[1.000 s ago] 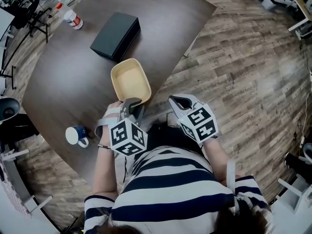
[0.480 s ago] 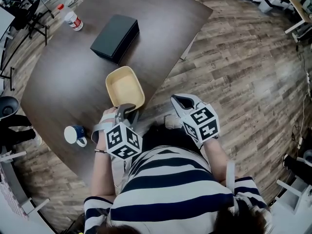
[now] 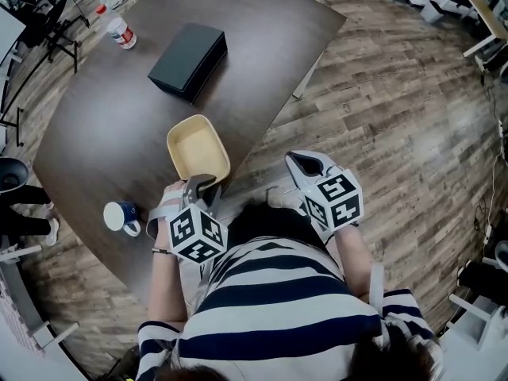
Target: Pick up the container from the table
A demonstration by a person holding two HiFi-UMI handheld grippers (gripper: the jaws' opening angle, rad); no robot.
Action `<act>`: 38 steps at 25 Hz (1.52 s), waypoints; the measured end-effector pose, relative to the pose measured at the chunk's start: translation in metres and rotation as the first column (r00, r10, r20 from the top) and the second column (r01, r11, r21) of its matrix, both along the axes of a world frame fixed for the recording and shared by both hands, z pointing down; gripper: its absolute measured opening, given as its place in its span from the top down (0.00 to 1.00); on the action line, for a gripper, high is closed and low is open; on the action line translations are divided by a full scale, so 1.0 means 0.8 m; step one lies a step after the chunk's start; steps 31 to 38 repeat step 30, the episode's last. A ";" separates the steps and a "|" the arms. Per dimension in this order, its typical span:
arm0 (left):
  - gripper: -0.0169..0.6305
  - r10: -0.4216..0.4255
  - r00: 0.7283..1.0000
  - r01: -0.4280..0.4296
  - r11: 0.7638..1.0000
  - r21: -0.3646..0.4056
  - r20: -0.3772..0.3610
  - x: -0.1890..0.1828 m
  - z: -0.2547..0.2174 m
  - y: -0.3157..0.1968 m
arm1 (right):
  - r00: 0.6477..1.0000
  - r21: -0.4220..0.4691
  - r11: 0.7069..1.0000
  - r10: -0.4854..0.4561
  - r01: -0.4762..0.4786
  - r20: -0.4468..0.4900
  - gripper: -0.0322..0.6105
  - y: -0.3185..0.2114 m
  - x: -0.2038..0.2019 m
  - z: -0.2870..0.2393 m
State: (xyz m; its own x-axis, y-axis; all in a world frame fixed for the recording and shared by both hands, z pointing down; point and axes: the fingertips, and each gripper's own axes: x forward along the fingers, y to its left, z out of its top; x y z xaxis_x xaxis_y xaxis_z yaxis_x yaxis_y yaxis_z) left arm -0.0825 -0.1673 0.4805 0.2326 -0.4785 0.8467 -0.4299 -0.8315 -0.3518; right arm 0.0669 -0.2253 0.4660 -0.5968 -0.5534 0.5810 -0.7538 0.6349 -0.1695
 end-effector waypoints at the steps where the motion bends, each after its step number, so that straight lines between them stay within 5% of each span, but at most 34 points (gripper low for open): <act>1: 0.97 -0.002 1.000 0.002 1.000 -0.001 0.000 -0.001 -0.001 0.001 | 1.000 0.002 1.000 0.003 -0.003 0.000 0.95 -0.001 0.001 -0.001; 38: 0.97 -0.031 0.999 0.031 1.000 0.005 -0.013 -0.008 -0.005 0.003 | 1.000 0.026 1.000 0.017 -0.017 -0.011 0.95 -0.007 0.001 -0.010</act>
